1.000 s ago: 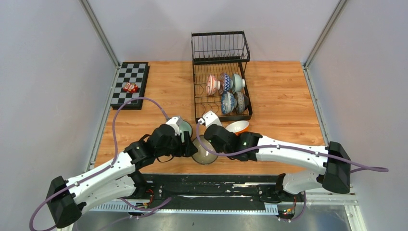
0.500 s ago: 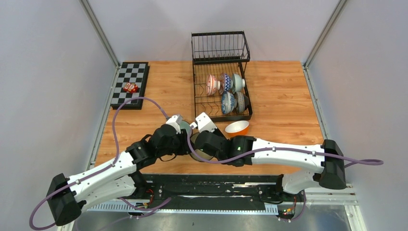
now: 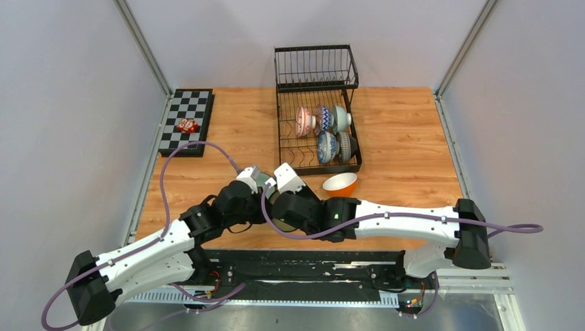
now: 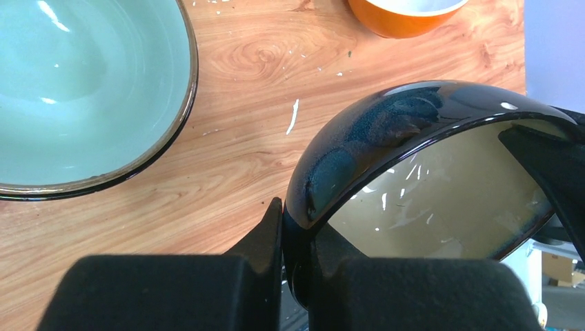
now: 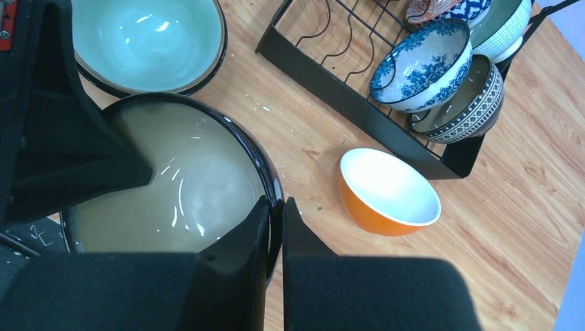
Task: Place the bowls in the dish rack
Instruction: Adjust the bowl.
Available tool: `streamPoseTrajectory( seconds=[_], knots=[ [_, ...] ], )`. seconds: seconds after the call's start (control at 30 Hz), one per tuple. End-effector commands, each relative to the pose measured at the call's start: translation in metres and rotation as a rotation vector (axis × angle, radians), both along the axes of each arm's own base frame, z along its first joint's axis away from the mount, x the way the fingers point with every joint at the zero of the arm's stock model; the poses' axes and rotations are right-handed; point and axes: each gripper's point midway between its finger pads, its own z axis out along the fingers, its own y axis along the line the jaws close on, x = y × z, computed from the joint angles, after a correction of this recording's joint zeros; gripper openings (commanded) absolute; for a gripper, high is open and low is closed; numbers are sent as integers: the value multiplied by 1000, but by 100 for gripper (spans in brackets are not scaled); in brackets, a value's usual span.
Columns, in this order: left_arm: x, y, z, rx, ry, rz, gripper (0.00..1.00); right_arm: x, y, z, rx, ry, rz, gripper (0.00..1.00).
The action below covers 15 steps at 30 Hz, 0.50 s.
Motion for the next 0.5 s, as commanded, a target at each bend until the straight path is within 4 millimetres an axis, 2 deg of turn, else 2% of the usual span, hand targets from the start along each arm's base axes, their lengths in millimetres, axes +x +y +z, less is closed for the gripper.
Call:
streamPoseTrajectory(
  seconds=[0.0, 0.13, 0.27, 0.37, 0.47],
  knots=[
    [5, -5, 24, -64, -90, -19, 0, -5, -1, 28, 95, -10, 10, 9],
    [6, -12, 34, -82, -133, -67, 0, -10, -4, 32, 173, 28, 33, 24],
    [4, -20, 43, -115, -154, -114, 0, -17, -12, 36, 290, 77, 60, 44],
    [7, -22, 48, -140, -165, -129, 0, -20, -17, 43, 393, 93, 85, 54],
    [10, -24, 58, -196, -184, -157, 0, -23, -20, 53, 518, 116, 108, 70]
  ],
)
